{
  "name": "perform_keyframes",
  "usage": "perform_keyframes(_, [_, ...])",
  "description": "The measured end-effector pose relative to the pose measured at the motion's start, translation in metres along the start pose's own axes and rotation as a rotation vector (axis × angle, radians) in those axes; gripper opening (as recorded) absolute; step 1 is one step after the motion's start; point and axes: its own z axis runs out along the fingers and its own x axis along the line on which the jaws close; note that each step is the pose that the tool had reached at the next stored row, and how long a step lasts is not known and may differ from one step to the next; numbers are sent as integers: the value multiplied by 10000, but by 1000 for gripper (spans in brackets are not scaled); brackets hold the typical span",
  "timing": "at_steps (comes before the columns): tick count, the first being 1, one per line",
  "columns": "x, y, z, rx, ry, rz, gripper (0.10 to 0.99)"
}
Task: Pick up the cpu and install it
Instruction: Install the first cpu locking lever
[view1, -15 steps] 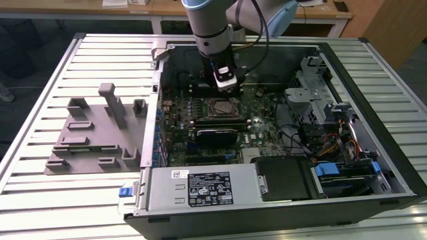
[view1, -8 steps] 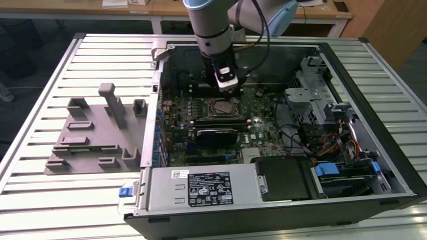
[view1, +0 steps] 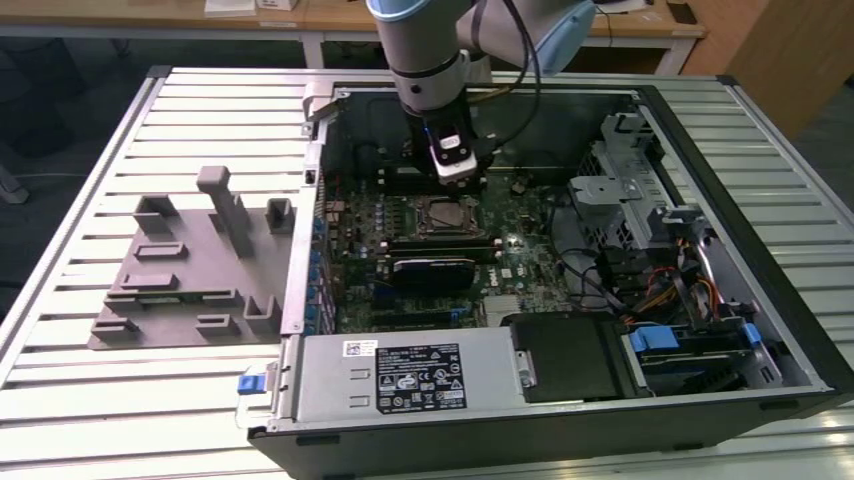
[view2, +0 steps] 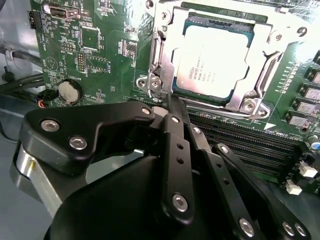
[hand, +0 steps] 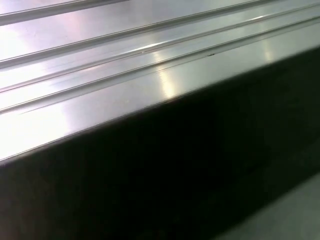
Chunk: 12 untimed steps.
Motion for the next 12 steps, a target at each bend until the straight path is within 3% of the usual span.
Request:
perform_keyframes(4, [-16,10,-66,-15,4,11,106])
perform_keyframes(9, [-48,29,-206,-51,18,35,106])
perform_keyframes(12, [-50,31,-213,-52,18,42,106])
